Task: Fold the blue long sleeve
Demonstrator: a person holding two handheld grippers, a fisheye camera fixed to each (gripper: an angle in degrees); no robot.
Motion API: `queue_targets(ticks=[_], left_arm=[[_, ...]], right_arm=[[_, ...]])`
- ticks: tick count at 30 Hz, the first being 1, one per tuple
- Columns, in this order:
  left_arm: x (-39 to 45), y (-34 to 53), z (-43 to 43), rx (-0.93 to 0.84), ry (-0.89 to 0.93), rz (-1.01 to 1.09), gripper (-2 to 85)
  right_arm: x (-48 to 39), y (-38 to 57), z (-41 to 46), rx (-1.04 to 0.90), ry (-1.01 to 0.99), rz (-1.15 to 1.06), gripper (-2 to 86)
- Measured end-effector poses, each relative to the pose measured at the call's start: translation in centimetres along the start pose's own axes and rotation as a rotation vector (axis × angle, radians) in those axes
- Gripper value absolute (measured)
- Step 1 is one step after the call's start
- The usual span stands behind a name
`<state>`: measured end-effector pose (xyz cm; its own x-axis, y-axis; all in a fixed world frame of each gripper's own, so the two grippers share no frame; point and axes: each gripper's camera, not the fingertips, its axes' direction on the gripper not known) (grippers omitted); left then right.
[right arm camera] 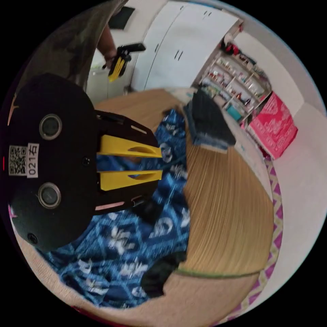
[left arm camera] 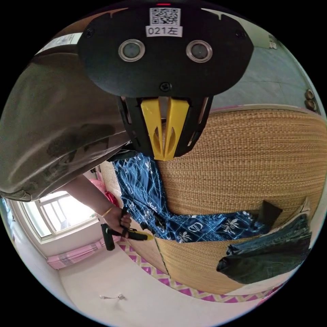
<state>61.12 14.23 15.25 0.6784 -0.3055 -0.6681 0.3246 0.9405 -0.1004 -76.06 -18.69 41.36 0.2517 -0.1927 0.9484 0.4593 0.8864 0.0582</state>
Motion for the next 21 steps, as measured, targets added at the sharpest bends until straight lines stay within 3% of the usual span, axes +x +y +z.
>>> queue_targets(ticks=[9,12,16,18,21], left_arm=[[4.4,-3.0,0.1,-0.056,-0.006,0.065,-1.0],[4.7,-1.9,-2.1,-0.065,-0.038,0.036,-1.0],[4.7,-1.0,-5.3,-0.061,-0.078,0.002,-1.0],[4.9,-1.0,-6.3,-0.060,-0.081,-0.004,-1.0],[5.5,-1.7,-7.2,-0.072,-0.079,0.006,-1.0]], right_arm=[[-2.6,3.2,6.1,-0.162,0.279,-0.318,8.3],[-1.9,4.1,7.9,-0.189,0.350,-0.326,5.2],[2.1,5.7,3.8,-0.068,0.150,-0.143,0.8],[6.7,8.5,-1.7,0.083,-0.003,0.015,0.2],[13.3,14.4,-9.6,0.241,-0.063,0.166,0.3]])
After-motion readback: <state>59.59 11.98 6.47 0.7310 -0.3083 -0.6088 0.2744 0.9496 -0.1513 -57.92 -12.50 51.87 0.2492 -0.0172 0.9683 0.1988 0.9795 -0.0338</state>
